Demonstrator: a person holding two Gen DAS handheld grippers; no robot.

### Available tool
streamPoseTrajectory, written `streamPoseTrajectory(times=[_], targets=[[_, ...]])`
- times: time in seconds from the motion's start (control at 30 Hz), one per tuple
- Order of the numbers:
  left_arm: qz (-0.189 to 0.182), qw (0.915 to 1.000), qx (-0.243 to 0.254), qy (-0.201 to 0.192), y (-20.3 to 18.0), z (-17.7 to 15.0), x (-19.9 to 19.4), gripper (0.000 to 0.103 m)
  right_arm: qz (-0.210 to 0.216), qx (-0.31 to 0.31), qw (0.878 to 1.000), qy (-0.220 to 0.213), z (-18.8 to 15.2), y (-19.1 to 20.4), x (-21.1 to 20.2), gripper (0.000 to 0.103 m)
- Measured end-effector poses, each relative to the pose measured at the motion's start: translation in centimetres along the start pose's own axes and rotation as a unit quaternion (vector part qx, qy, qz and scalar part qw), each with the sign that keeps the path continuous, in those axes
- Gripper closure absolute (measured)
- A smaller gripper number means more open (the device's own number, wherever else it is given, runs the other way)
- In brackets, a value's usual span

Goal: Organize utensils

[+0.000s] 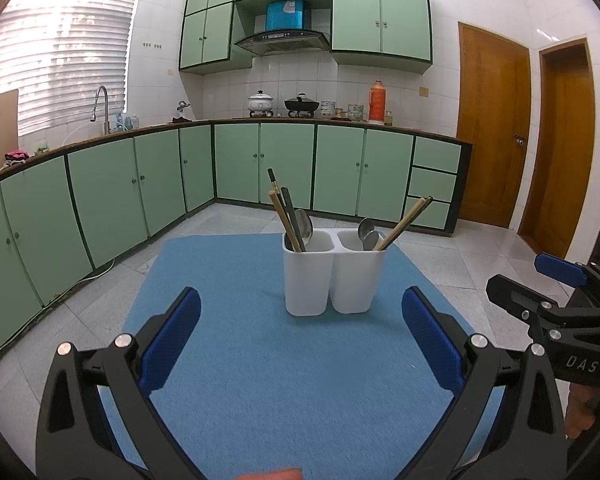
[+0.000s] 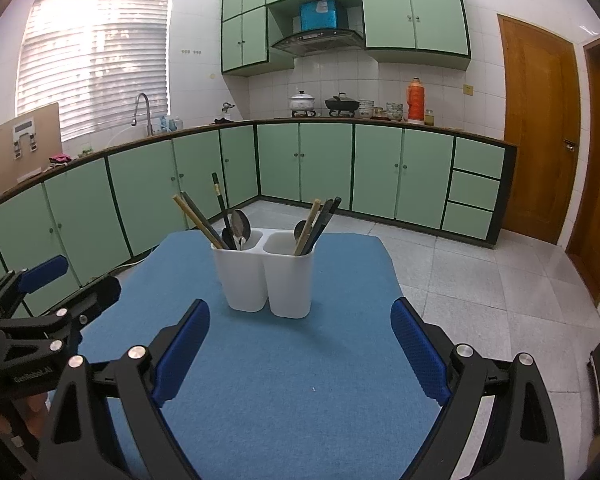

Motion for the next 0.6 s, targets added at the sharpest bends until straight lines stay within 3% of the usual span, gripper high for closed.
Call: streamPoseTrajectory(times=[0.6], targets=[[0.001, 1.0000, -0.002, 0.000, 0.02, 0.02, 0.05, 0.005, 0.002, -0.001, 1.000, -0.001, -0.12, 0.24, 0.07, 0.013]])
Point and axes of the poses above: each gripper's, at about its wrist camera, not at the fingertips, and x roughly the way its jaws point, y to its left, z to its top, the point moved 1 cm from there along x, roughly the way its jaws point, and after that the axes turned 8 degrees about z, right-handed, at the moved point
